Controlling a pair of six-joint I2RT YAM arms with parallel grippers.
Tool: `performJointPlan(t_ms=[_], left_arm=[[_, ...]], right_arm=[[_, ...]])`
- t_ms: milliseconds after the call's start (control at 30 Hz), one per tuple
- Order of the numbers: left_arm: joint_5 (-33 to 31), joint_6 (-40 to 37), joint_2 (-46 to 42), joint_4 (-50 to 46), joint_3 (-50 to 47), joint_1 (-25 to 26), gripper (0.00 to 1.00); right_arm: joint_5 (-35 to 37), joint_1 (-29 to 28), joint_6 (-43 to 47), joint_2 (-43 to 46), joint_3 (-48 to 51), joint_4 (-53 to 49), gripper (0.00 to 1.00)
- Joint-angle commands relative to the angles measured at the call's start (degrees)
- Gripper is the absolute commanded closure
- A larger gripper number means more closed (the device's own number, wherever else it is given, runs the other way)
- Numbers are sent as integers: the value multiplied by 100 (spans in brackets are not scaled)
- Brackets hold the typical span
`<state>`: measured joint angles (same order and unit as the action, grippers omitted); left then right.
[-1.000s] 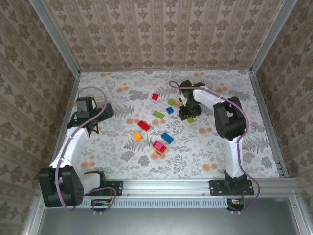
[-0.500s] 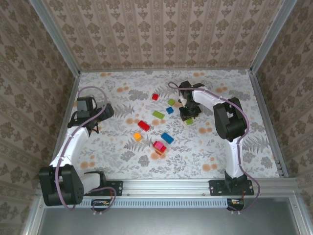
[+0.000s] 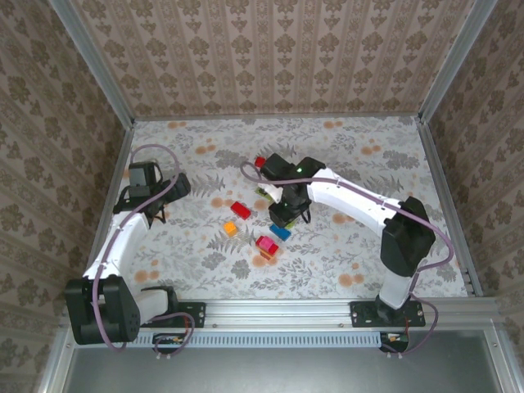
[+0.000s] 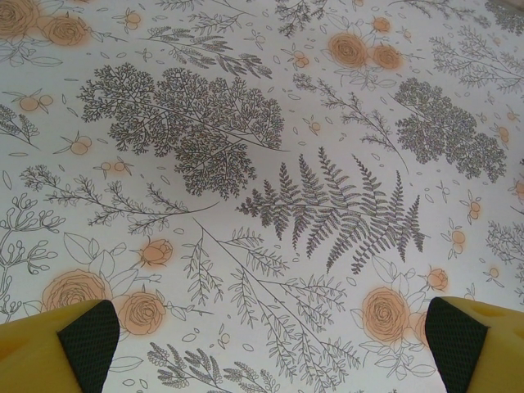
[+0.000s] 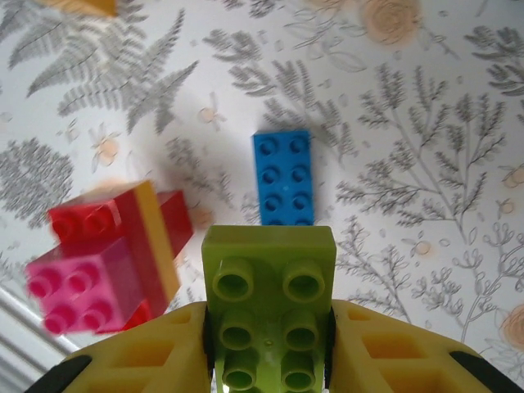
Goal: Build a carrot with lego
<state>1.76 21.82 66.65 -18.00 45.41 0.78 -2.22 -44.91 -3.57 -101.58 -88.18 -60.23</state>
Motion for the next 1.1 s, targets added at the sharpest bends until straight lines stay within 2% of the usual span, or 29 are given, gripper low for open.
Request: performJointPlan(t_ms=[0,133,300,1067], left_arm=[[29,-82,-11,-65,161,53,0],[26,-83,-16,-68,159,50,0],[26,-98,-45,-74,152,54,0],[27,-104,-39,-70,161,61,0]], right_arm=[[-136,-306,-92,80,-151,-590,64],[-159,-649,-18,-58,-389,-853,64],[-191,-816,41,-229,-618,-991,64],[-380,-887,222,-889,-1053,-1014,64]])
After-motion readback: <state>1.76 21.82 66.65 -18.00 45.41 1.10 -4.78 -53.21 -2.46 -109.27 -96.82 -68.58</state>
